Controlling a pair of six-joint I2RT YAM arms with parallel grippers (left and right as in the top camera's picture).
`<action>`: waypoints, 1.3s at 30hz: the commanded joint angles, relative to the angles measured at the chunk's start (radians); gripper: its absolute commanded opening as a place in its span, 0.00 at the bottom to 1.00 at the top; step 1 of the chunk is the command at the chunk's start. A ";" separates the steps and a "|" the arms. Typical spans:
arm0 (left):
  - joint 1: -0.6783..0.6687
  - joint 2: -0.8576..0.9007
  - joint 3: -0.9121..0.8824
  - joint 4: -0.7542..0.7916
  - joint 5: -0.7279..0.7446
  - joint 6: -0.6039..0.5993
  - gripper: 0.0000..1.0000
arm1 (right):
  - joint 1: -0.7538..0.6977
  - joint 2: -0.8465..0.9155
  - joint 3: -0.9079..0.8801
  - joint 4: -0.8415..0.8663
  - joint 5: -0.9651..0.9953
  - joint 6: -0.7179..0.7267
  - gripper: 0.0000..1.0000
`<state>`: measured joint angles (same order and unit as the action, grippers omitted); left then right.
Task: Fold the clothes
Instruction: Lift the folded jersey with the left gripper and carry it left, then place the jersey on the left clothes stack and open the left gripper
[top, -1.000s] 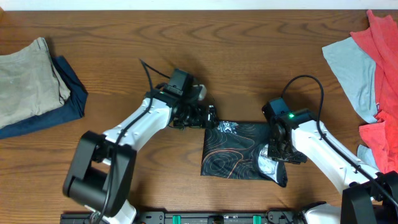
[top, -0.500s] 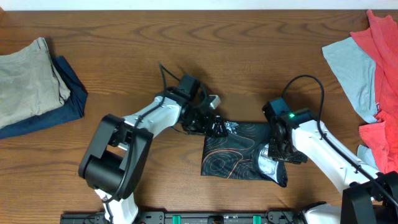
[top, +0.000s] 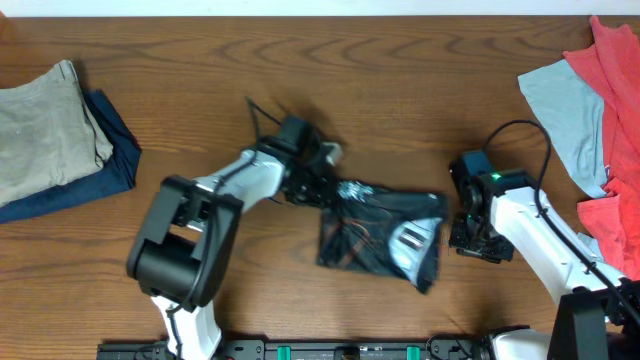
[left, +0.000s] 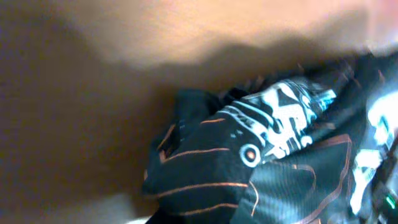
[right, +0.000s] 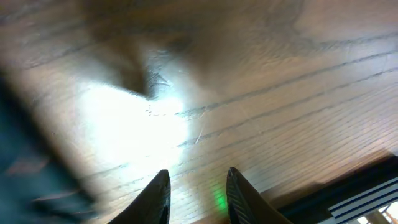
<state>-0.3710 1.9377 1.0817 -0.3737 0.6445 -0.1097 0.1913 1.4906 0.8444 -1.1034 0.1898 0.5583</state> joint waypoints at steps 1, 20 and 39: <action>0.103 -0.079 0.043 -0.023 -0.238 -0.031 0.11 | -0.012 -0.021 0.020 -0.004 0.016 -0.017 0.28; 0.745 -0.337 0.081 0.271 -0.631 -0.018 0.12 | -0.012 -0.021 0.020 -0.038 0.016 -0.017 0.29; 1.183 -0.322 0.082 0.275 -0.627 -0.166 0.57 | -0.012 -0.021 0.020 -0.045 0.016 -0.026 0.30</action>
<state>0.8051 1.6245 1.1286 -0.0998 0.0299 -0.2588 0.1871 1.4872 0.8482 -1.1442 0.1917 0.5430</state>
